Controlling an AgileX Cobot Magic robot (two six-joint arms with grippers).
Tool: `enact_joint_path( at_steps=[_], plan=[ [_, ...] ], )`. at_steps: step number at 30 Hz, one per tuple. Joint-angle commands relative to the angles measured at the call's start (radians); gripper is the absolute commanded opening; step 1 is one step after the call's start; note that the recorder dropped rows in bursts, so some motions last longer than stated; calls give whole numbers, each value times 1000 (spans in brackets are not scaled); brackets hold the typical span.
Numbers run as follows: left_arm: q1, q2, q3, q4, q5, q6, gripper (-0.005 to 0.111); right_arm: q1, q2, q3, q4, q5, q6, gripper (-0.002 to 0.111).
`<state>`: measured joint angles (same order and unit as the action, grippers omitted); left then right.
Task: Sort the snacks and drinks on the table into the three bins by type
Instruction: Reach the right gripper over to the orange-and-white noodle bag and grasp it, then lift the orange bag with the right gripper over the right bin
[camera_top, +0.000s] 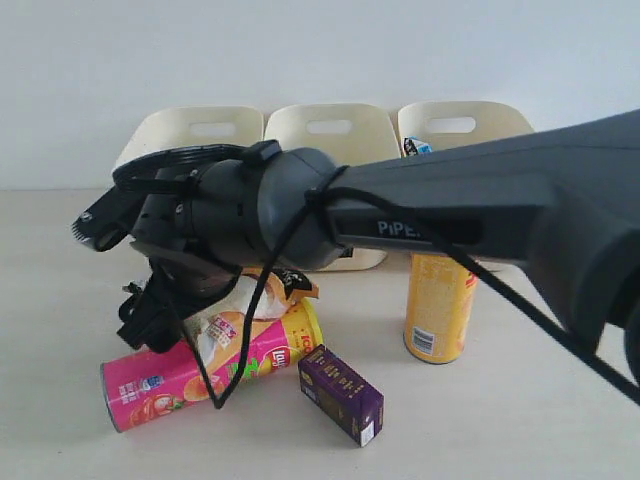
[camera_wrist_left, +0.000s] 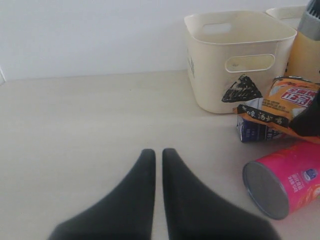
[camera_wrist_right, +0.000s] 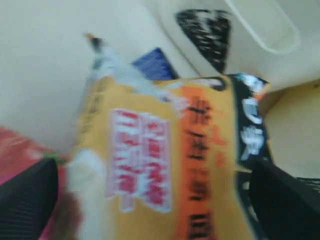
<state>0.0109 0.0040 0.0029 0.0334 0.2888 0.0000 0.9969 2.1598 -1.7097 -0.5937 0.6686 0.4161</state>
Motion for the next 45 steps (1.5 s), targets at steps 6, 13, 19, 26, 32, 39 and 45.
enact_joint_path(
  at_steps=[6, 13, 19, 26, 32, 39, 45],
  plan=[
    [2, -4, -3, 0, -4, 0, 4, -48, 31, -8, 1, -50, 29, 94],
    [2, -4, -3, 0, -4, 0, 4, -51, 52, -8, 29, -78, 20, 94],
    [2, -4, -3, 0, -4, 0, 4, -72, 52, -8, -6, -9, 17, 70],
    [2, -4, -3, 0, -4, 0, 4, -82, 52, -8, -4, 15, -64, 0],
    [2, -4, -3, 0, -4, 0, 4, -70, -14, -8, -15, 27, -140, 0],
    [2, -4, -3, 0, -4, 0, 4, 21, -54, -8, -179, 152, -142, 0],
    [2, -4, -3, 0, -4, 0, 4, 136, -58, -8, -459, 357, -100, 0]
  ],
)
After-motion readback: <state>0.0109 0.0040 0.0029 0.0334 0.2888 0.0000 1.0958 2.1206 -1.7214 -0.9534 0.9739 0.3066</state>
